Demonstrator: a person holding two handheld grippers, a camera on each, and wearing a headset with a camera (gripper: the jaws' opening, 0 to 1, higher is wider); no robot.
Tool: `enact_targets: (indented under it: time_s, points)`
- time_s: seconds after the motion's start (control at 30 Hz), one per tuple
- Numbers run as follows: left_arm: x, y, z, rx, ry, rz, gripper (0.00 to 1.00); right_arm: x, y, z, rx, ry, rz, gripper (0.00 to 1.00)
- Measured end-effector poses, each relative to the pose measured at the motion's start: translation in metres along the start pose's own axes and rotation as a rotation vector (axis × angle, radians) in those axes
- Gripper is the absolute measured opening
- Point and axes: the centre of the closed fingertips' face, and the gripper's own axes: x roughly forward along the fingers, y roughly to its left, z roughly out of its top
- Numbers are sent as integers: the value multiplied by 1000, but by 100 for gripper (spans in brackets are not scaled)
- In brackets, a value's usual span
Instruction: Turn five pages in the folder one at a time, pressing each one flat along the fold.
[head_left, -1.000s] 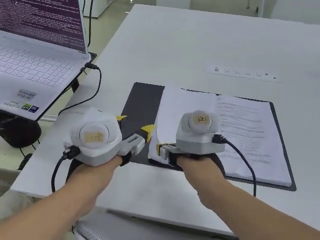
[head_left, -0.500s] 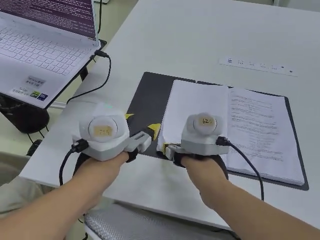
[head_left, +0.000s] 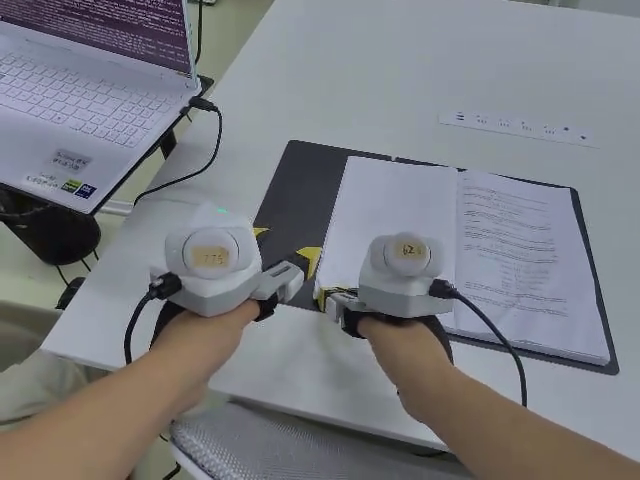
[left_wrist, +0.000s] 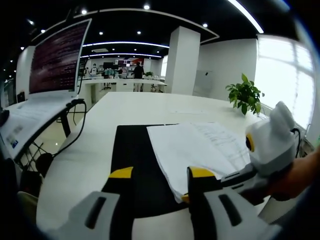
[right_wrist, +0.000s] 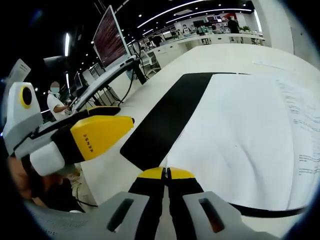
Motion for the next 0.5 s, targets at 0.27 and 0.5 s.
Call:
enact_targets:
  time_s: [0.27, 0.5]
  points:
    - [7, -10, -2, 8, 19, -15, 41, -11, 10, 1, 8, -30, 48, 1]
    - [21, -29, -1, 1, 35, -36, 40, -29, 12, -6, 11, -36, 76, 0]
